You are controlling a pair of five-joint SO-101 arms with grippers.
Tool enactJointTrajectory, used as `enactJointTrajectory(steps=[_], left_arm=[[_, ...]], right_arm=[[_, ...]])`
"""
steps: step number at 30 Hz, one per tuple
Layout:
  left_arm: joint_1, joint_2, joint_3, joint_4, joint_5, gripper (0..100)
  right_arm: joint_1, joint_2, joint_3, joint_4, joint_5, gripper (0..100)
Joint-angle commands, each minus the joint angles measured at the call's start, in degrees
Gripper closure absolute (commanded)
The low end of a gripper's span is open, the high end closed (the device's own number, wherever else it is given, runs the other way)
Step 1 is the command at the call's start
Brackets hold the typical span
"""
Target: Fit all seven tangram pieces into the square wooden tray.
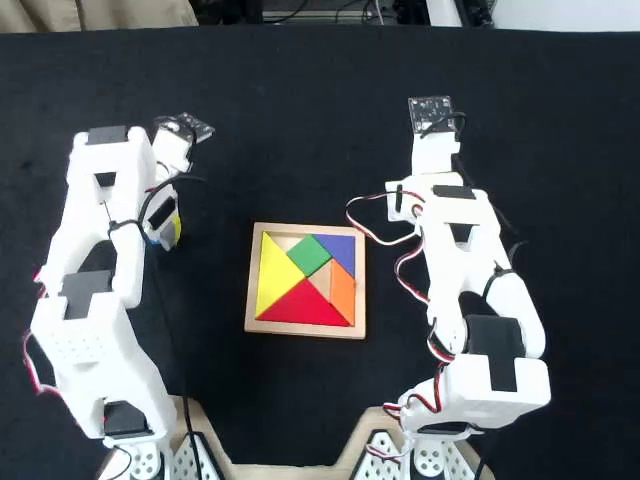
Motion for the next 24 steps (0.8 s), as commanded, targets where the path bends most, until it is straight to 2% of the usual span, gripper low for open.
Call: enactJointTrajectory(steps=[1,6,10,16,20,24], left_arm=[[5.67,-8.88,0.48,1.32,0.09,91],[14.81,-15.56,3.47,-0.53,-3.16,91],[22.90,-18.11,5.41,-2.46,-5.45,91],[33.10,-16.00,5.76,-7.03,-6.24,91],[36.35,-11.78,5.76,-9.85,-8.44,91],[35.65,-6.33,5.23,-14.33,-13.36,91]], right_arm=[[-0.26,-0.40,-1.19,-1.05,0.44,98.7],[0.18,-0.48,-1.36,-1.05,0.44,98.7],[3.60,-0.92,-1.80,-1.14,-0.09,98.7],[12.66,-0.66,-4.00,-1.93,-12.13,98.7],[15.82,-0.48,-4.70,-1.93,-16.00,98.7],[15.74,-0.40,-4.70,-1.93,-16.18,98.7]])
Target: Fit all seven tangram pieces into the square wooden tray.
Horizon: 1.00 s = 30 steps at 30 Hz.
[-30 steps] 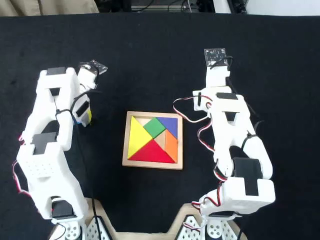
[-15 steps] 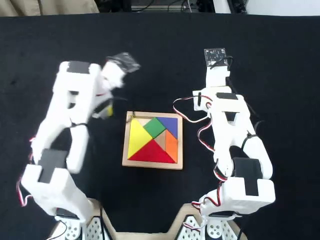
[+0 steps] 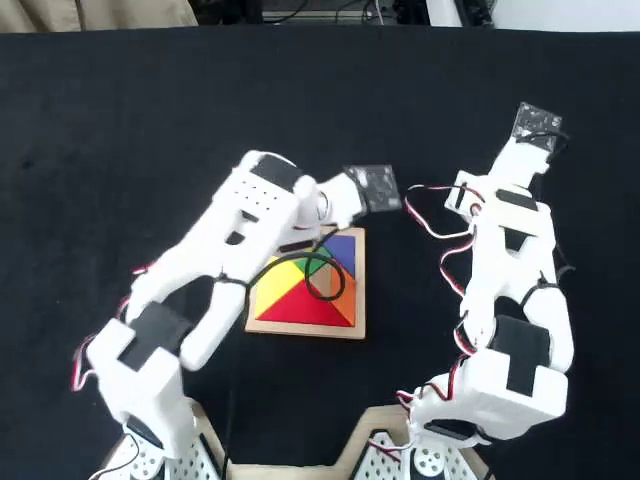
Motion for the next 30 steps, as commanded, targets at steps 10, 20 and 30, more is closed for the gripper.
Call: enactJointTrajectory(steps=[10,20,30], left_arm=[[-3.65,5.71,-0.92,-4.66,-7.21,89],[-3.74,3.52,-0.66,-4.66,-7.12,76],[-12.44,-18.81,-5.05,13.89,-3.16,77]], right_arm=[[-0.44,-0.40,-2.86,-2.73,-0.70,98.7],[-0.53,-0.40,-2.86,-2.64,-0.70,98.7],[-1.23,-0.48,-2.24,-2.46,-0.70,98.7]])
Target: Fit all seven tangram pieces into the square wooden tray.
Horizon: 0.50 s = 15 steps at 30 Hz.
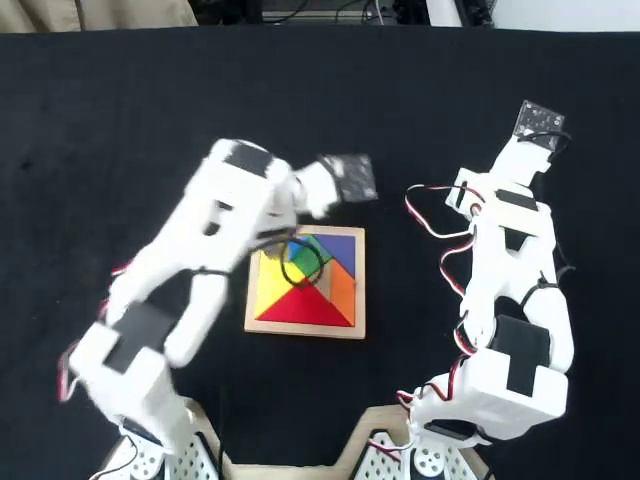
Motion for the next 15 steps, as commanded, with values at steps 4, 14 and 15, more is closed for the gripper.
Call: enactJointTrajectory(steps=[4,14,15], left_arm=[[-18.86,-29.19,2.95,11.69,11.43,79],[-35.03,-35.25,48.04,-21.10,21.27,92],[-35.03,-35.25,49.36,-22.51,21.98,92]], right_arm=[[-3.96,-1.01,-2.07,2.64,4.92,98.7],[-4.13,6.37,-18.15,22.68,23.12,98.8],[-4.13,9.10,-20.79,25.05,24.62,98.8]])
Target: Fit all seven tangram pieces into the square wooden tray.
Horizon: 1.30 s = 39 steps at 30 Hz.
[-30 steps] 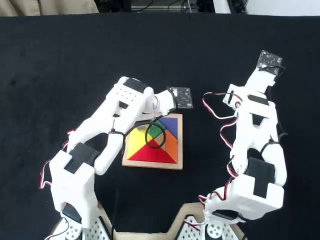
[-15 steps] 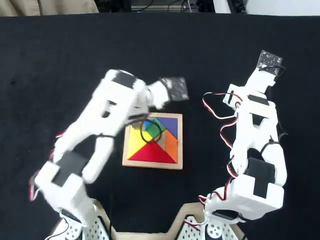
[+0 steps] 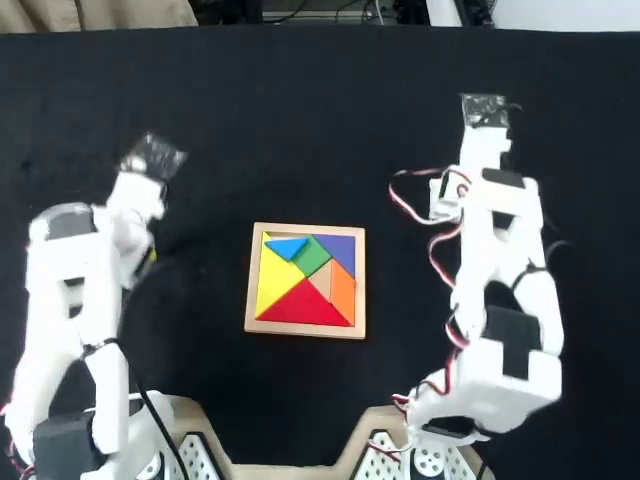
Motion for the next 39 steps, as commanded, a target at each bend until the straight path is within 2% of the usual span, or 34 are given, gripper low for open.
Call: enactJointTrajectory(steps=[1,5,10,12,17,22,30,32,35,39], left_arm=[[-0.84,-1.85,9.45,-10.73,4.48,92],[-2.07,-1.85,12.09,-11.25,2.90,92],[-6.02,-1.85,17.36,-11.52,-5.80,93],[-7.60,-1.85,19.30,-11.25,-9.32,93],[-11.65,-2.46,22.29,-10.20,-17.49,93],[-14.64,-2.55,22.55,-2.64,-27.34,93],[-20.62,-2.73,21.23,-1.93,-32.35,93],[-21.05,-4.40,17.98,-1.49,-29.71,93],[-20.00,-10.55,11.30,1.76,-19.34,93],[-12.79,-22.07,6.99,9.05,-6.07,93]], right_arm=[[0.53,6.99,-11.65,7.82,5.63,98.8],[2.81,19.91,-23.08,17.85,11.34,98.8],[9.41,29.93,-34.77,27.43,15.56,98.8],[11.78,31.43,-36.97,30.15,19.78,98.8],[19.78,32.31,-35.47,32.70,27.25,98.8],[26.20,31.96,-32.75,32.88,32.70,98.8],[28.92,30.73,-28.18,32.88,36.48,98.8],[28.57,26.86,-28.18,32.97,36.22,98.8],[25.85,16.57,-27.91,34.29,31.47,98.8],[16.53,1.36,-25.71,38.33,25.67,98.8]])
